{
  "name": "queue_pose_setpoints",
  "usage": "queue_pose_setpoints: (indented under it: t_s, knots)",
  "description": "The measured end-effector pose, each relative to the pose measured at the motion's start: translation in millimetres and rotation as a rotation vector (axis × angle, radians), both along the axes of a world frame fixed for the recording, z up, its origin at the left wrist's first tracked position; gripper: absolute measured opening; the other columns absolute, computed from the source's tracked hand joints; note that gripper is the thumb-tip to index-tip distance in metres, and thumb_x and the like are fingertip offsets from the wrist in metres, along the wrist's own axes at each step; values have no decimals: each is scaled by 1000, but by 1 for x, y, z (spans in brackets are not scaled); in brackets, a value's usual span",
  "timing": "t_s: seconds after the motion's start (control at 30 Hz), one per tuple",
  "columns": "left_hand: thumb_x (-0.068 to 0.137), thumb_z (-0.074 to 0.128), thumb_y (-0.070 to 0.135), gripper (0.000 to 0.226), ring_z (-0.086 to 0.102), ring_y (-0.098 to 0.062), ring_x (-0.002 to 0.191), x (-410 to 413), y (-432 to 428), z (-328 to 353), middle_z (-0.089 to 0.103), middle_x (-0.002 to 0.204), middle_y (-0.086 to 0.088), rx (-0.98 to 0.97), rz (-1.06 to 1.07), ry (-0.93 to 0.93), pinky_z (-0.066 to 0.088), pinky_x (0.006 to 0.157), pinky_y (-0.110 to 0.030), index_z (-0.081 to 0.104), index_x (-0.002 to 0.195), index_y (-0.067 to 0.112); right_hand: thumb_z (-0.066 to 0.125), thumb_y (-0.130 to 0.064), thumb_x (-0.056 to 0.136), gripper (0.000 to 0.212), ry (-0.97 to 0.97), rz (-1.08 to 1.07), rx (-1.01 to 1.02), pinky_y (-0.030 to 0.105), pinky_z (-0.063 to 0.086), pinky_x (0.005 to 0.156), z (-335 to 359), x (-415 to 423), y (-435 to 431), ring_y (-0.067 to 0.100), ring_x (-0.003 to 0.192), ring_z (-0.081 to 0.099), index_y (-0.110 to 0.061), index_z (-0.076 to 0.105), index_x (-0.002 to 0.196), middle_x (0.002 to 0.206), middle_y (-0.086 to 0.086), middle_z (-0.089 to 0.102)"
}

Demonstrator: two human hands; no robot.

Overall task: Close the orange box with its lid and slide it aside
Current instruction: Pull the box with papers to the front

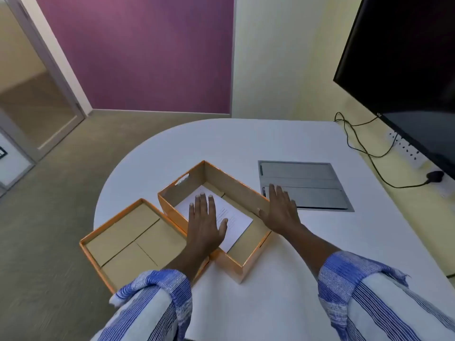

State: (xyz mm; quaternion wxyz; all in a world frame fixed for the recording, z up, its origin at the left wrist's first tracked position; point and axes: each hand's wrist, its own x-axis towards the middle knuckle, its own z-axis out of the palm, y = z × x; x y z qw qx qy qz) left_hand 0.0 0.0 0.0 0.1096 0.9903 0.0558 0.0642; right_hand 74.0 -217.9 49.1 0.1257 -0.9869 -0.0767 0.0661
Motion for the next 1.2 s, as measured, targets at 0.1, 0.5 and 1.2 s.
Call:
queue_pose_setpoints:
  t_s: [0.1, 0.5, 1.2]
  knots:
    - [98, 40, 52, 85, -2, -36, 157, -14, -2, -14, 3, 169, -21, -19, 51, 48, 2, 127, -49, 8, 160, 5, 55, -45, 95, 88, 85, -35, 7, 54, 23, 121, -11, -10, -1, 36, 153, 15, -11, 6, 159, 167, 16, 11]
    - [94, 61, 29, 96, 44, -41, 138, -31, -21, -31, 25, 162, -22, -778, 566, 137, 50, 104, -46, -6, 158, 6, 62, -43, 93, 85, 189, -43, 61, 51, 39, 111, -50, -25, -13, 35, 147, 29, -11, 16, 157, 165, 11, 21]
    - [89, 41, 27, 60, 62, -9, 79, -38, -39, -34, 70, 127, -3, -764, 211, 5, 51, 70, -24, 41, 148, 32, 54, -32, 99, 53, 94, -334, 218, 41, 51, 91, -50, -27, -87, 40, 114, 64, -11, 43, 146, 130, 18, 66]
